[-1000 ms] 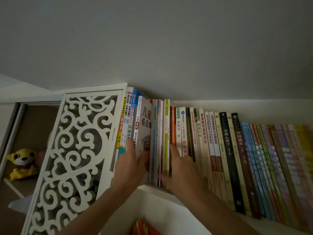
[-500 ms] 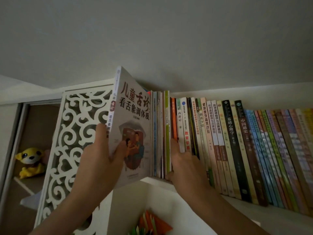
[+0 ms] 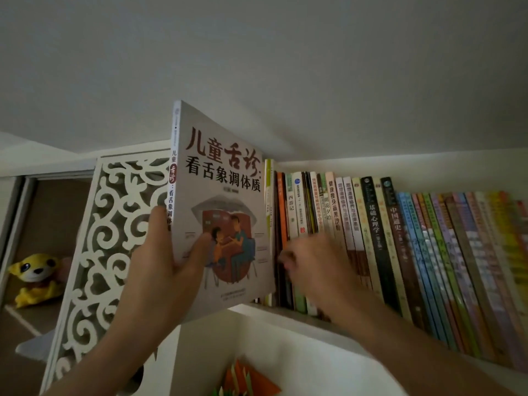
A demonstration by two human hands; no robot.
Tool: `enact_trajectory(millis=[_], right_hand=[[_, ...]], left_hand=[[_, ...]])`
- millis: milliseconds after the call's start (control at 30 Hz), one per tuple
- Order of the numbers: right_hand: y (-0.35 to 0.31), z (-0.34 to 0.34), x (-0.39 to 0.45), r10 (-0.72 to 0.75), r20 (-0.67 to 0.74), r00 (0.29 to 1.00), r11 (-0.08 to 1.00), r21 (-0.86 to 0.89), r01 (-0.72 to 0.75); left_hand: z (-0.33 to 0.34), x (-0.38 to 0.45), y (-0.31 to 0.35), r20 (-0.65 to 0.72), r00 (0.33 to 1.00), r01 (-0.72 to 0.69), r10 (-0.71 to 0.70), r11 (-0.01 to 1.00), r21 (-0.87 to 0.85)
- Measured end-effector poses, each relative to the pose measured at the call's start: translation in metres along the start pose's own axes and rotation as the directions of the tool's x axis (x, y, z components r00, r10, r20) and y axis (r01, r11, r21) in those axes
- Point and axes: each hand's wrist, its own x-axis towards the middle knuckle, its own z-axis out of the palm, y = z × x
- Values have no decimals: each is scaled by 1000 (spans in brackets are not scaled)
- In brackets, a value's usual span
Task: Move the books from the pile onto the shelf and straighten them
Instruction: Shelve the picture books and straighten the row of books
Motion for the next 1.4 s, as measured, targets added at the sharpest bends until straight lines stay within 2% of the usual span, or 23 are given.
enact_trajectory(millis=[100, 133, 200, 267, 333, 600, 733, 933, 1133, 1400], right_hand=[[32, -60, 30, -71, -234, 970, 997, -56, 59], [41, -75, 42, -96, -274, 957, 993, -98, 72], [49, -92, 64, -104, -200, 974, 982, -176, 68], [46, -94, 82, -82, -62, 995, 977, -201, 68], [35, -89, 96, -88, 13, 996, 975, -202, 89], [25, -76, 149, -65, 205, 977, 996, -48, 76], [38, -80, 150, -140, 323, 936, 985, -55, 166], [50, -83, 153, -176, 365, 914, 979, -35, 202], [55, -76, 155, -179, 405, 897, 984, 91, 155], [54, -75, 154, -204, 364, 909, 977, 133, 166]], left_hand=[[6, 4, -2, 22, 1000, 20, -20, 1000, -20], [8, 4, -2, 25, 999, 24, -24, 999, -21], [11, 2, -4, 30, 999, 32, -31, 999, -22], [12, -1, -5, 42, 999, 35, -34, 999, -13], [9, -4, -8, 53, 997, 52, -50, 998, -33], [-18, -12, -24, 103, 989, 127, -111, 977, -169], [-17, -17, -23, 137, 983, 147, -119, 965, -219], [-2, -15, -20, 178, 974, 179, -141, 960, -216], [0, -6, -16, 156, 984, 107, -87, 986, -128], [-6, 8, -9, 174, 982, 70, -70, 998, 9]])
